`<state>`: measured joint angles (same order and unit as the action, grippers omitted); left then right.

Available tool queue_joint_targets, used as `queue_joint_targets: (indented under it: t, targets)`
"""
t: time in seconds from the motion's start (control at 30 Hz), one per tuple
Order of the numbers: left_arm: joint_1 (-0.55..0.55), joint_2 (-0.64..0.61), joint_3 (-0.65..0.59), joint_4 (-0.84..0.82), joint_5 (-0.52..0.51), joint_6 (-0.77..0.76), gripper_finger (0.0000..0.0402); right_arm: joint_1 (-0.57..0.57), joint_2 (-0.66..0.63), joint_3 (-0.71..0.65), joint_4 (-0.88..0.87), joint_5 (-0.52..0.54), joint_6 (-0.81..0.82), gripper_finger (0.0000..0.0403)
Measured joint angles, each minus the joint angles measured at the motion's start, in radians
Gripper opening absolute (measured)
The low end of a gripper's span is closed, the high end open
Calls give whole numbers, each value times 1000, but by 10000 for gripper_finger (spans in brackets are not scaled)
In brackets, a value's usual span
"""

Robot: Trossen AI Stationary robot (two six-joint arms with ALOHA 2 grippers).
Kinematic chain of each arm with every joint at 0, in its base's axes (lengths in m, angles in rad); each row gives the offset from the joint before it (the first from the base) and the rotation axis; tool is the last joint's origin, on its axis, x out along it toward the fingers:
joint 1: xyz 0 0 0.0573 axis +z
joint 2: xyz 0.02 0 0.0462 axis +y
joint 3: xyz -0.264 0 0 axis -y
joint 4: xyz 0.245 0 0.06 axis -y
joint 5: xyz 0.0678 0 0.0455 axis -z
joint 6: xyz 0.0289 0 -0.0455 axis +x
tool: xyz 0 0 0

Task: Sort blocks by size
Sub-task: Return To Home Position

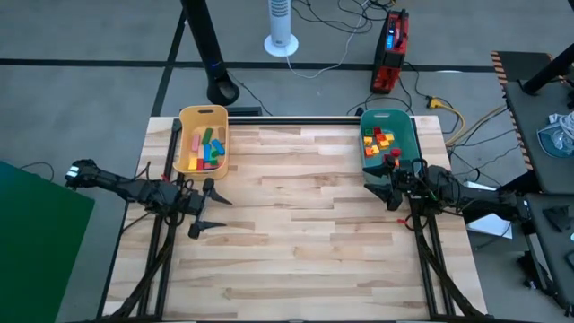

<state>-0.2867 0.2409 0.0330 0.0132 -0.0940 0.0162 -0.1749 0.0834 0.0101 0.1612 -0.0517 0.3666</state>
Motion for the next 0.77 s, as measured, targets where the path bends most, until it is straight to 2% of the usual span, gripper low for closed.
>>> queue_joint_targets:
  t: [0.43, 0.77]
  targets:
    - [0, 0, 0, 0, 0, 0, 311, 0, 0, 0, 0, 0, 0, 342]
    - [0, 0, 0, 0, 0, 0, 311, 0, 0, 0, 0, 0, 0, 342]
